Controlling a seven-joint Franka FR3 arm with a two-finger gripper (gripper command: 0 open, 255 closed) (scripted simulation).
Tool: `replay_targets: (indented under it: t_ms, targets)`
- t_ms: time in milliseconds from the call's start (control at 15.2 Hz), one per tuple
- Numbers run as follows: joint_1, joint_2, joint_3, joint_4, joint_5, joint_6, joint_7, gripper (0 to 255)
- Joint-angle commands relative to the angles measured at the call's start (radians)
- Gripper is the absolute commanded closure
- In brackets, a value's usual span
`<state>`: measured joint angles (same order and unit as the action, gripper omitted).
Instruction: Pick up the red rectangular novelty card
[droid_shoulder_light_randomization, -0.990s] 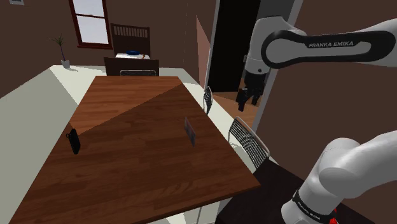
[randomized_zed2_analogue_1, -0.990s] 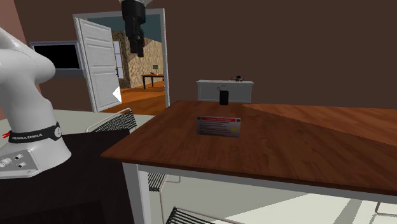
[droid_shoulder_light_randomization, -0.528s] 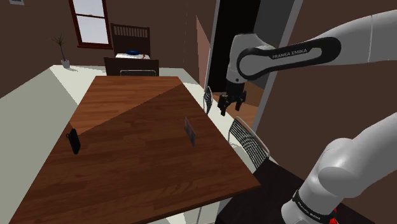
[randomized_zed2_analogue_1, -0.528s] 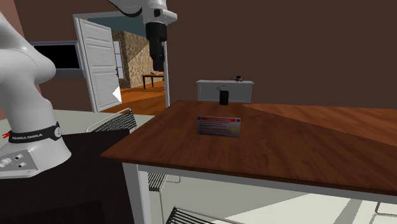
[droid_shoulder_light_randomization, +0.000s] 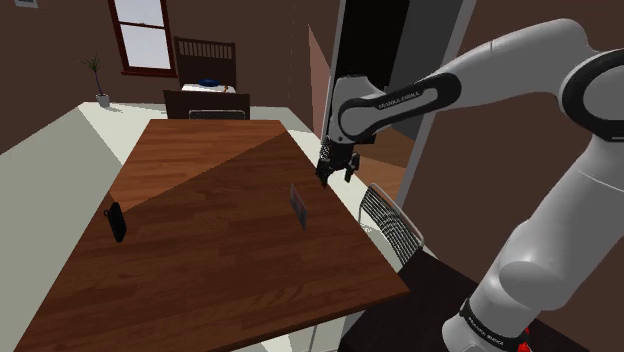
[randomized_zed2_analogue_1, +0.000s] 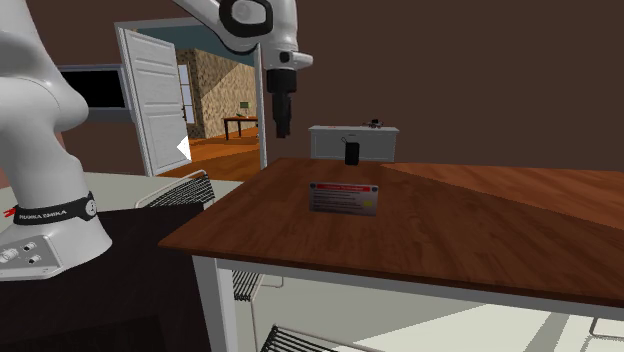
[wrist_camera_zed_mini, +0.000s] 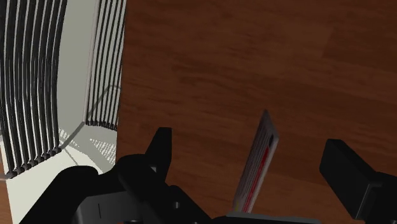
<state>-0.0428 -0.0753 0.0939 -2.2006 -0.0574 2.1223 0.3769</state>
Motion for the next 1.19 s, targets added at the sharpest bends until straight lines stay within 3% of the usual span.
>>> replay_targets:
  t_ms: [0, 792, 1122]
  targets:
    - [-0.001, 0.086, 0.002, 0.062, -0.004, 0.026, 0.027, 0]
    - [0.005, 0.555, -0.020, 0.476, -0.009, 0.094, 0.140, 0]
    - [0.007, 0.591, -0.022, 0.461, -0.013, 0.146, 0.143, 0]
